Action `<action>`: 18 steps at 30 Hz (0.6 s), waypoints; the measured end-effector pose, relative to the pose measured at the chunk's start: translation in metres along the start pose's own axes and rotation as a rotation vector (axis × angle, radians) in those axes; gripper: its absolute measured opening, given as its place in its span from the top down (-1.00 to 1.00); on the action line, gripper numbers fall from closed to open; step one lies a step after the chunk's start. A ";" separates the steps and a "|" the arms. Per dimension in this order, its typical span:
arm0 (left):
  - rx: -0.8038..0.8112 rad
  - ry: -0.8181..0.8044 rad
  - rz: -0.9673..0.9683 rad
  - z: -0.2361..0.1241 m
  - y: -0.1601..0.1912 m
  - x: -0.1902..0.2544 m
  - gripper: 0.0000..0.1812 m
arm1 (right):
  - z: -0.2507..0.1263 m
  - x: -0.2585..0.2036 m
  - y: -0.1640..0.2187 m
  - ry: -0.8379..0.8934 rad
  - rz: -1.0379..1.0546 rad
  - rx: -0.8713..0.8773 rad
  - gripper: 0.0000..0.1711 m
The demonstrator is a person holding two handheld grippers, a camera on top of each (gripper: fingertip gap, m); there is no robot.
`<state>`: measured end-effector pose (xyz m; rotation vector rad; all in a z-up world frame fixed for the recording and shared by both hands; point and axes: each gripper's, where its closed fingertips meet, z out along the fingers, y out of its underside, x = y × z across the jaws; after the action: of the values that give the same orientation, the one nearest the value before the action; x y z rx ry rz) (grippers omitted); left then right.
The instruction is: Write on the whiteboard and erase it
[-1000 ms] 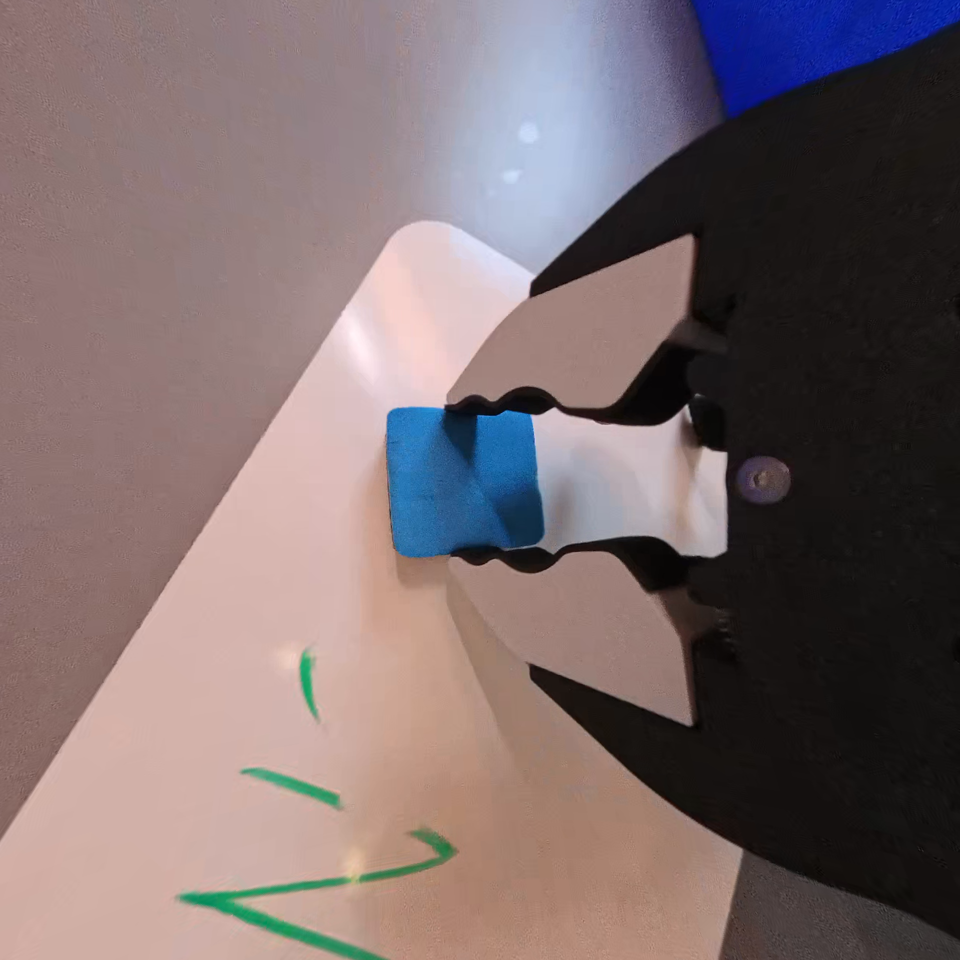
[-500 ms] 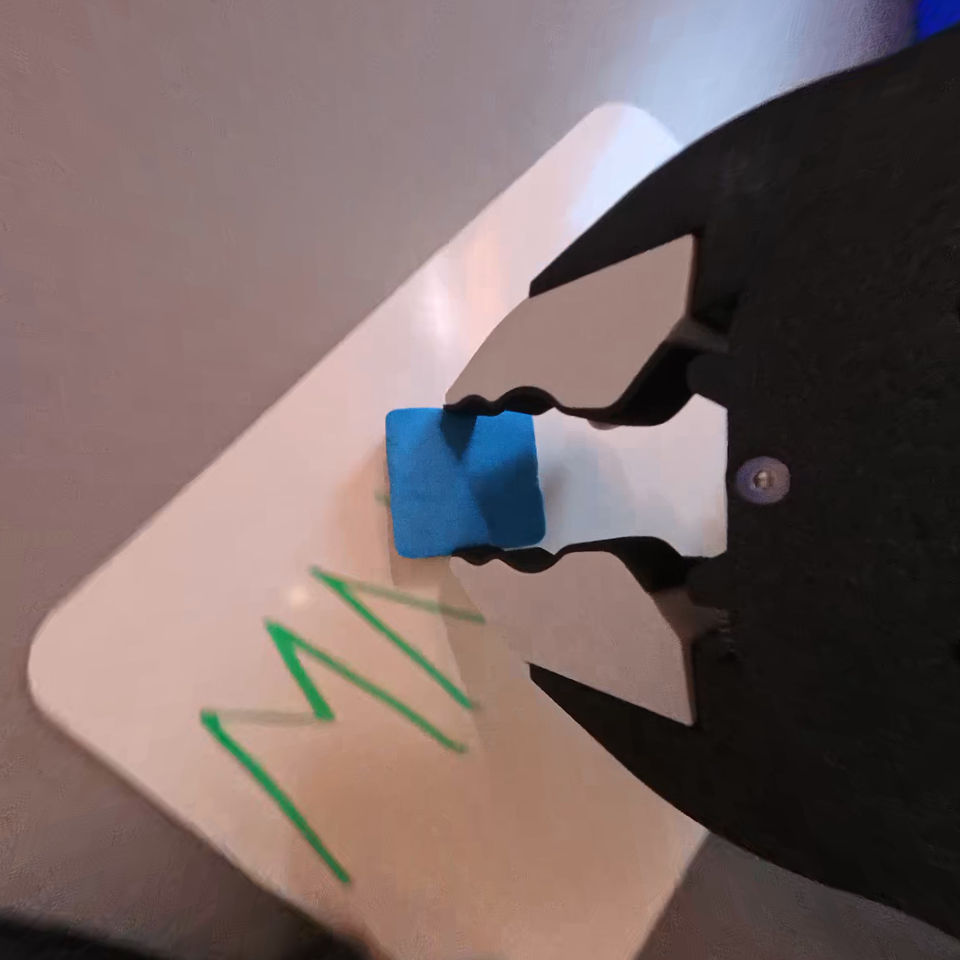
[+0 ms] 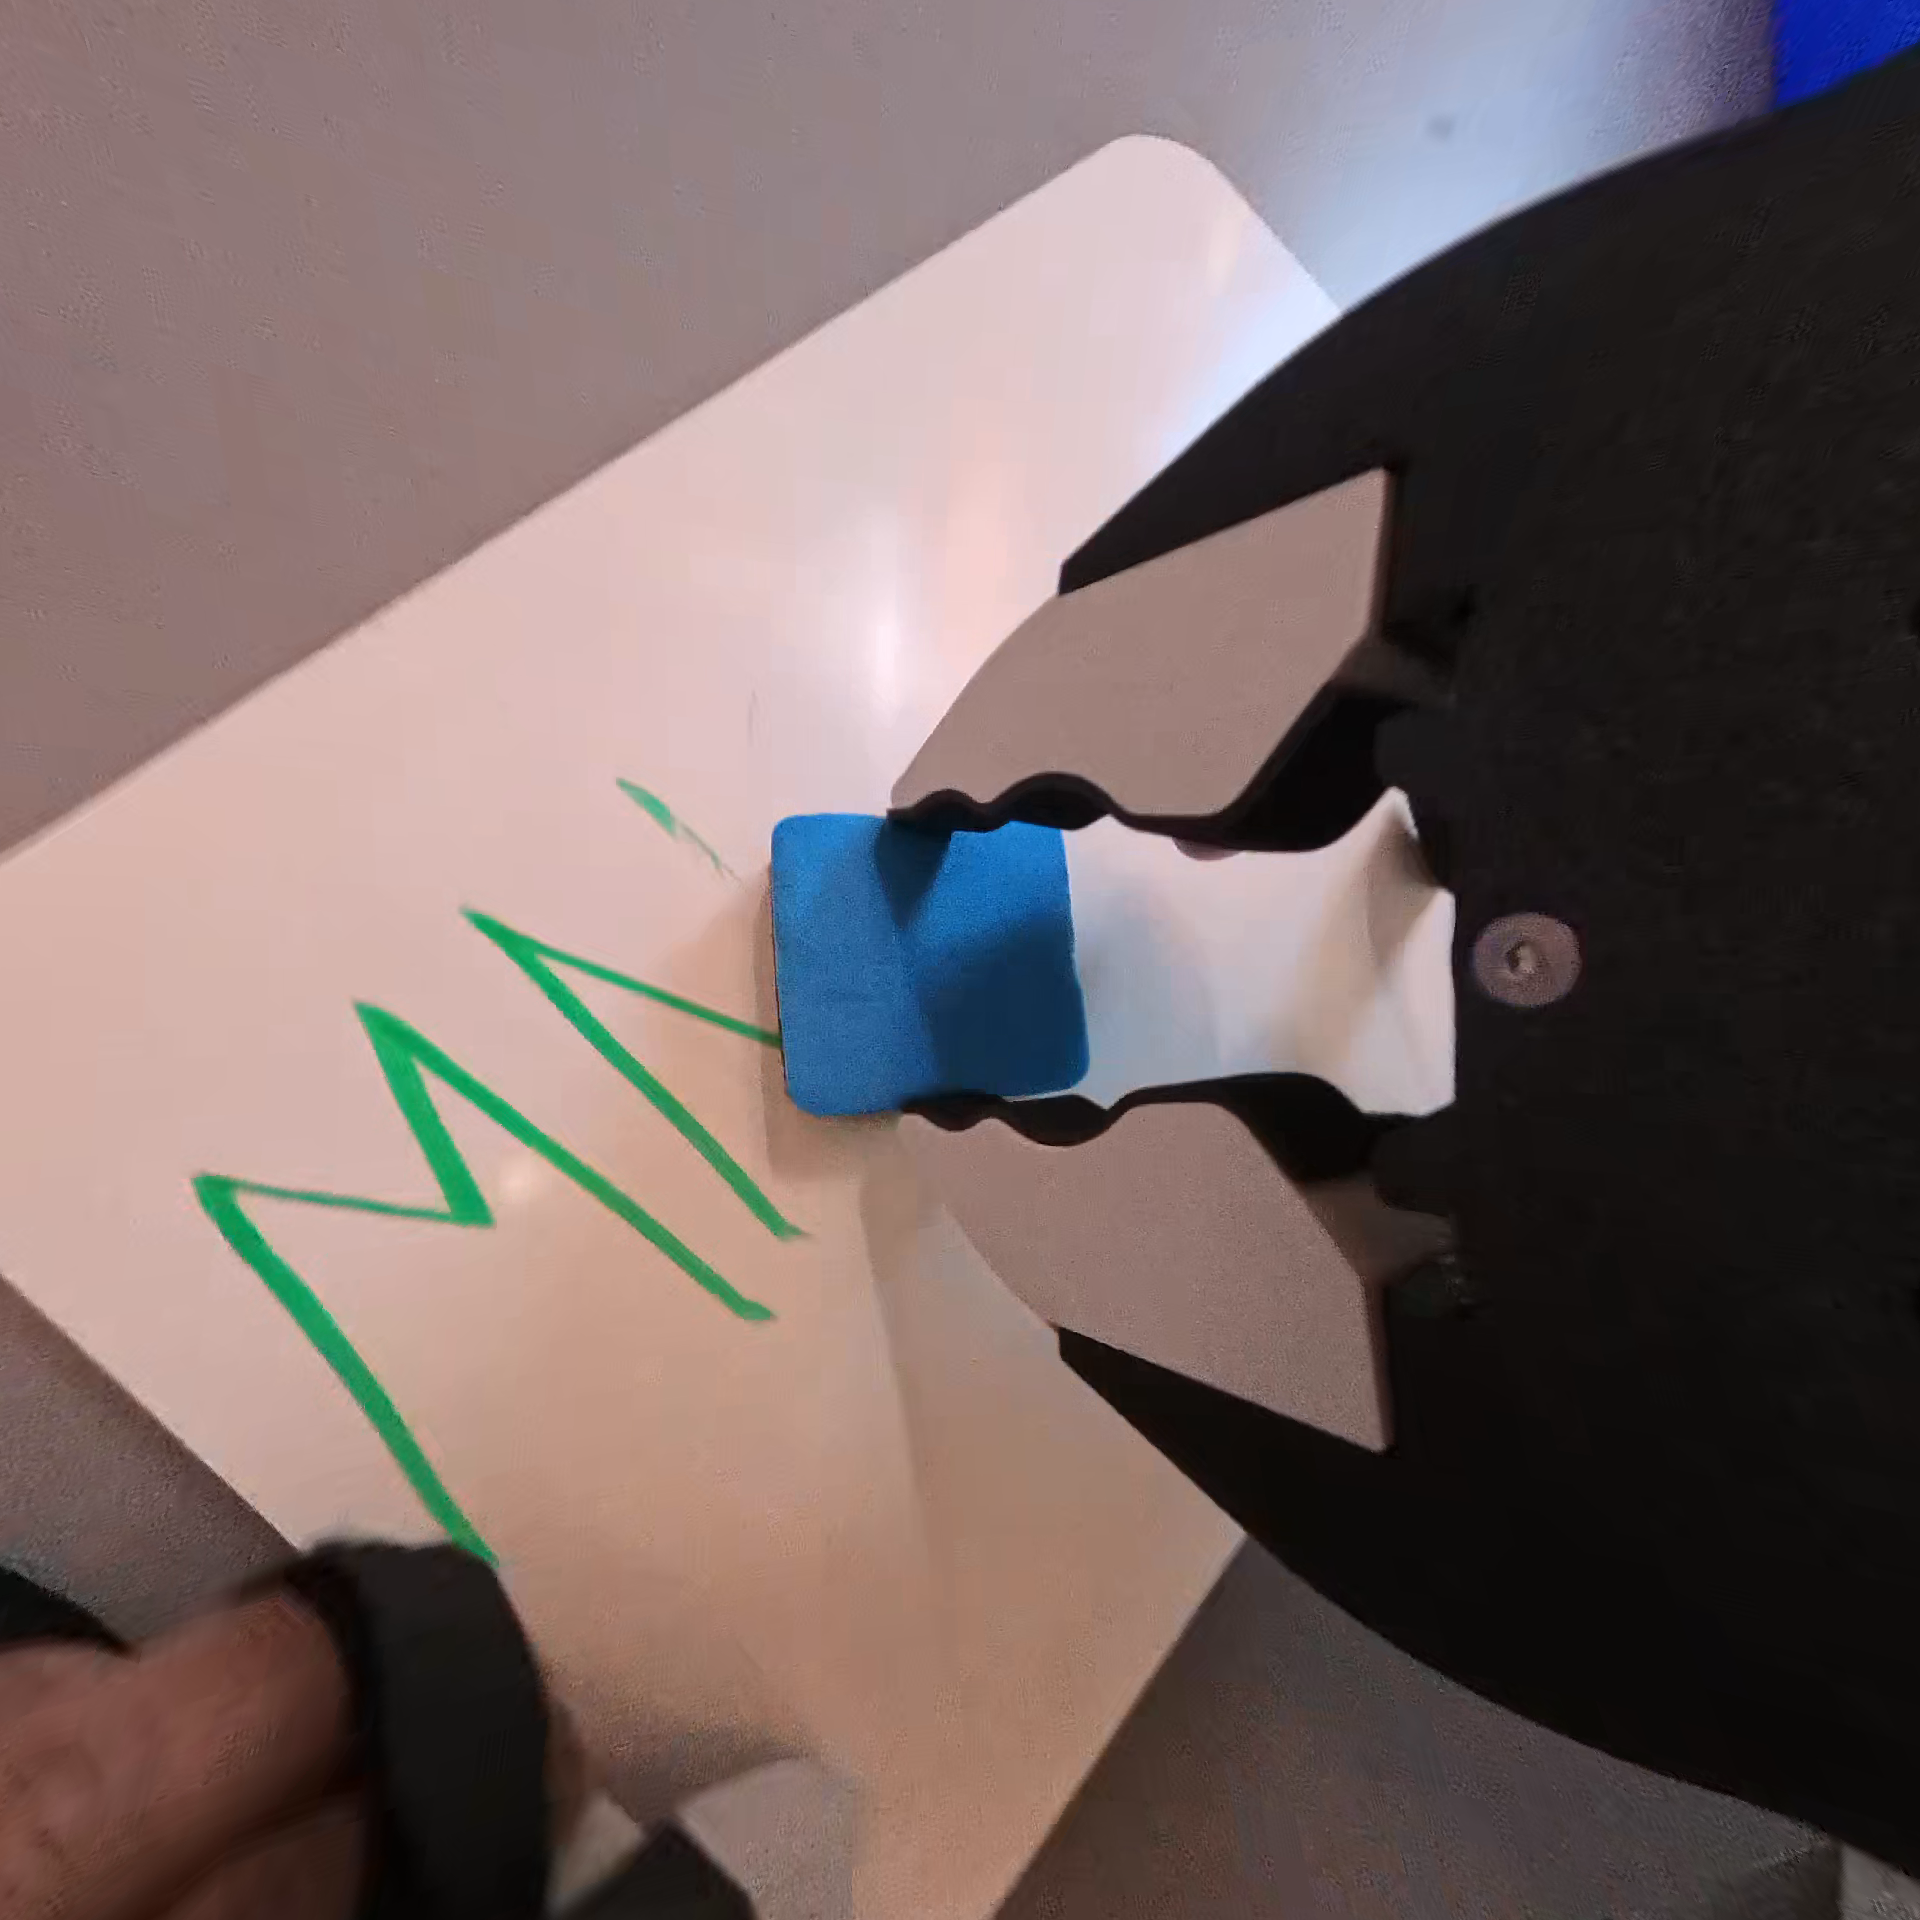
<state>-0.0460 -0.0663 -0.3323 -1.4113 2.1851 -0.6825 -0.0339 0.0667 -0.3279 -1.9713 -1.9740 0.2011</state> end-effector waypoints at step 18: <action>-0.012 -0.071 0.004 -0.003 0.003 -0.008 1.00 | -0.036 0.098 0.143 0.195 0.464 -0.058 0.42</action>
<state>-0.0467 -0.0576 -0.3308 -1.4154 2.1398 -0.6101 0.1156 0.1618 -0.3285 -2.3624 -1.3977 0.0593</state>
